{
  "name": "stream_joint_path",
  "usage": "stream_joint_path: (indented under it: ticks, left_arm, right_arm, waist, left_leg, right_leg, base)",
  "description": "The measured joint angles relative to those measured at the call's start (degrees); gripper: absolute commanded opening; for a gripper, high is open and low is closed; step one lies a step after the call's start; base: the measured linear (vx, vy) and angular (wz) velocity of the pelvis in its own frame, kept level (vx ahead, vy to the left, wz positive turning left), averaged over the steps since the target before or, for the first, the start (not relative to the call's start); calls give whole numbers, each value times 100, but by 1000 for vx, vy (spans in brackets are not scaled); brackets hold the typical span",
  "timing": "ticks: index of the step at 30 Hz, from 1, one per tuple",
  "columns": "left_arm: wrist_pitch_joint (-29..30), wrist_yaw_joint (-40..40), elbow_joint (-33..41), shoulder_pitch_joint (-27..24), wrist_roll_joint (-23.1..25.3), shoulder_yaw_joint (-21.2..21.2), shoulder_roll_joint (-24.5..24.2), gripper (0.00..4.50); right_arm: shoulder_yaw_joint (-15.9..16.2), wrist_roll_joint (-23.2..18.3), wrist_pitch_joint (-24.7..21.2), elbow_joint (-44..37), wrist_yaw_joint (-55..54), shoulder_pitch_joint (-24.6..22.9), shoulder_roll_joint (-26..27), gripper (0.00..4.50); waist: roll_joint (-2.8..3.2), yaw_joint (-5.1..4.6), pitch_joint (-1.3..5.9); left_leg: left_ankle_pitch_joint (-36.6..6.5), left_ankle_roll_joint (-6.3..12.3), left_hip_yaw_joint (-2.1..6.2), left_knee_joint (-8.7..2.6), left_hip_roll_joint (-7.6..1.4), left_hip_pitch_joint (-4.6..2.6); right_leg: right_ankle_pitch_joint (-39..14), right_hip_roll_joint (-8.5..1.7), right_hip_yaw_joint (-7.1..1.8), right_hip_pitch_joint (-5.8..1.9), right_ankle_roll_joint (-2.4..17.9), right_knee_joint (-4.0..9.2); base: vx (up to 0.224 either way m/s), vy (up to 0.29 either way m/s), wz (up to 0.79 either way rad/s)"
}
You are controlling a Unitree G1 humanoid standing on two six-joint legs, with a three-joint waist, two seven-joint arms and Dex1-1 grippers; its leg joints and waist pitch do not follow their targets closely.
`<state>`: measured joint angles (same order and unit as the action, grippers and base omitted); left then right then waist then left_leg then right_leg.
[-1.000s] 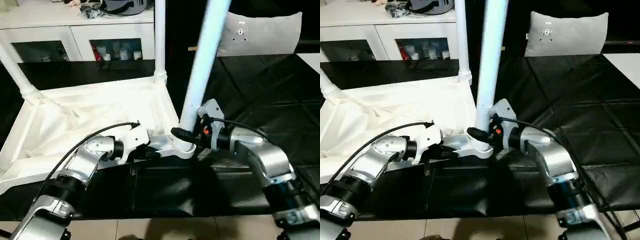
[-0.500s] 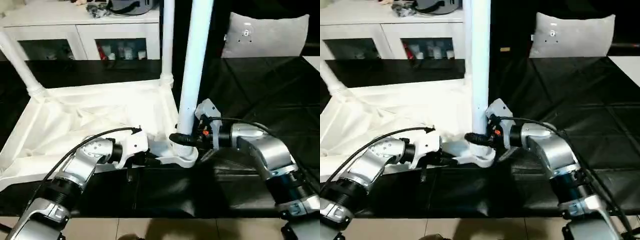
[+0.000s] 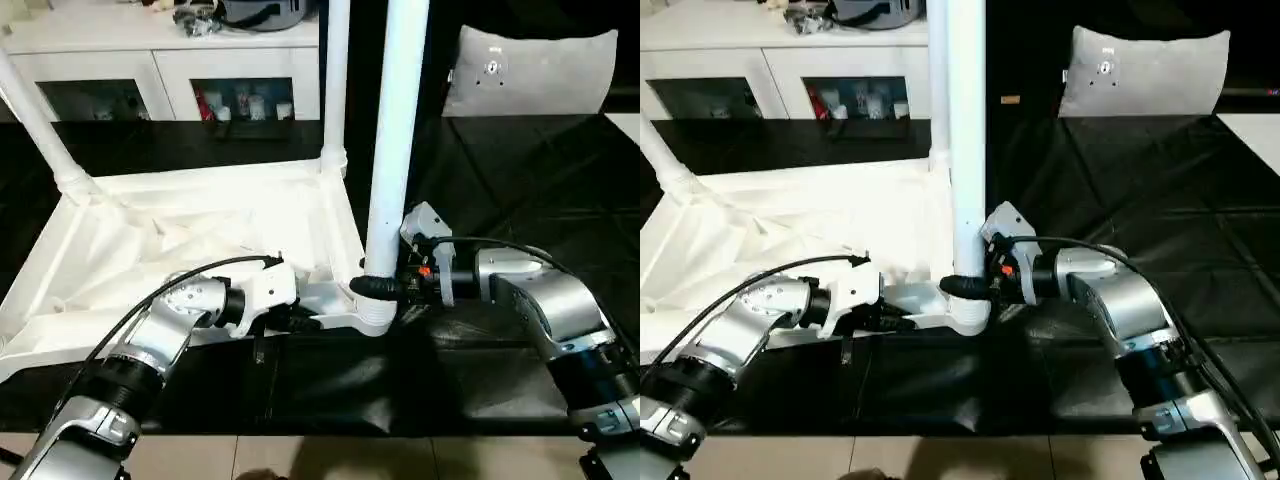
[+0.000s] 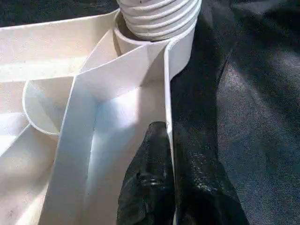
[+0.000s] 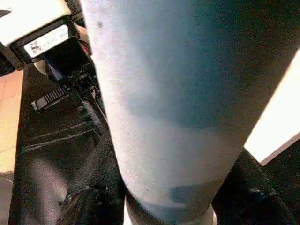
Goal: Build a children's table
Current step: Insert table leg to table base
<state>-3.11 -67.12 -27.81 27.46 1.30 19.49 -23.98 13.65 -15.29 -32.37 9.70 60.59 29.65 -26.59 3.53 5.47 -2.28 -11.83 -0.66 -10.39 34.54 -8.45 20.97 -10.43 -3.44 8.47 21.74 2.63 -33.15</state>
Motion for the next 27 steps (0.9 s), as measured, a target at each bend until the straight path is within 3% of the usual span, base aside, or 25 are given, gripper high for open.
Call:
stream_joint_path:
  ticks: [7,16,27]
  left_arm:
    - [-2,1,-7,0,4,0,-4,0]
    - [17,9,-7,-5,-11,-11,-15,0]
    - [130,37,-1,-51,-62,-37,61,0]
  right_arm:
    - [-20,18,68,154,-51,9,102,191]
    - [-330,-122,246,653,-177,-18,409,191]
    - [-970,-549,793,611,-478,-789,774,191]
  waist:
    - [-3,-4,2]
    - [-8,-25,6]
    - [37,18,47]
  left_leg:
    - [0,0,0,0,0,-1]
    - [-1,-3,0,3,-1,-4]
    - [-6,-4,0,1,-2,-3]
  right_leg:
    - [0,0,1,-1,0,-1]
    - [3,0,1,-4,5,-1]
    - [-3,0,3,-6,1,2]
  base:
    - [0,0,0]
    - [0,0,0]
    - [0,0,0]
